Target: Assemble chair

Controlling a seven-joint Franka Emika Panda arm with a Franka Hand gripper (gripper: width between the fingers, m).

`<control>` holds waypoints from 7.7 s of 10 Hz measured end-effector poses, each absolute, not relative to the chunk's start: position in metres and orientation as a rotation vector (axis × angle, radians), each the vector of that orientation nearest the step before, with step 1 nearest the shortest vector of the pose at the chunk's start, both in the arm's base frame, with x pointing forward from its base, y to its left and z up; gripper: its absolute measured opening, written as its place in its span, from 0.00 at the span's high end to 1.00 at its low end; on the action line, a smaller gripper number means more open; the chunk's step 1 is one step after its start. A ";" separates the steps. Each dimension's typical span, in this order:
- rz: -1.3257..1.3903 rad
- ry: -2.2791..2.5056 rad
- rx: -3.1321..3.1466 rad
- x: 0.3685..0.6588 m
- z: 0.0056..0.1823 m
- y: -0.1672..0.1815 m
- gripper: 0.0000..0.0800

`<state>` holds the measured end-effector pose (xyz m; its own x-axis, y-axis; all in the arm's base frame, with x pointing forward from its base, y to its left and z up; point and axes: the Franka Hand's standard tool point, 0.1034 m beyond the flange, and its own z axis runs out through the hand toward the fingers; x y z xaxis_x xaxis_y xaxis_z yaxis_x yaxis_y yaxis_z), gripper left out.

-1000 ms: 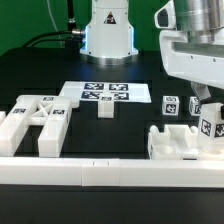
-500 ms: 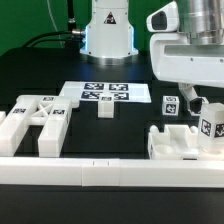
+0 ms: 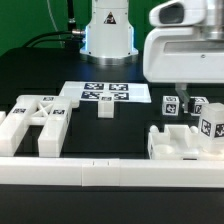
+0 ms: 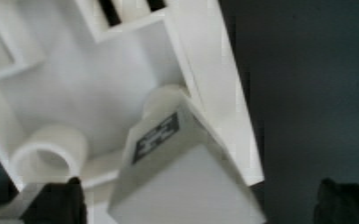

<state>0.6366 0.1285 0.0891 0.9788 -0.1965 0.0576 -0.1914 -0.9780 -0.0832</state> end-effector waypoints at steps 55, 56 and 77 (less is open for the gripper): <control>-0.092 -0.300 -3.096 0.642 0.075 0.116 0.64; -0.090 -0.143 -3.102 0.641 0.075 0.116 0.64; -0.075 0.884 -2.952 0.637 0.073 0.118 0.19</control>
Offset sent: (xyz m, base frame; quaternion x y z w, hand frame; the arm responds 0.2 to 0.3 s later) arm -0.0012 -0.0196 -0.0035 0.0047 -0.0015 -0.2098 0.9777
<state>0.6367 0.1184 0.0730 0.8345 -0.5502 0.0298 -0.5474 -0.8339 -0.0705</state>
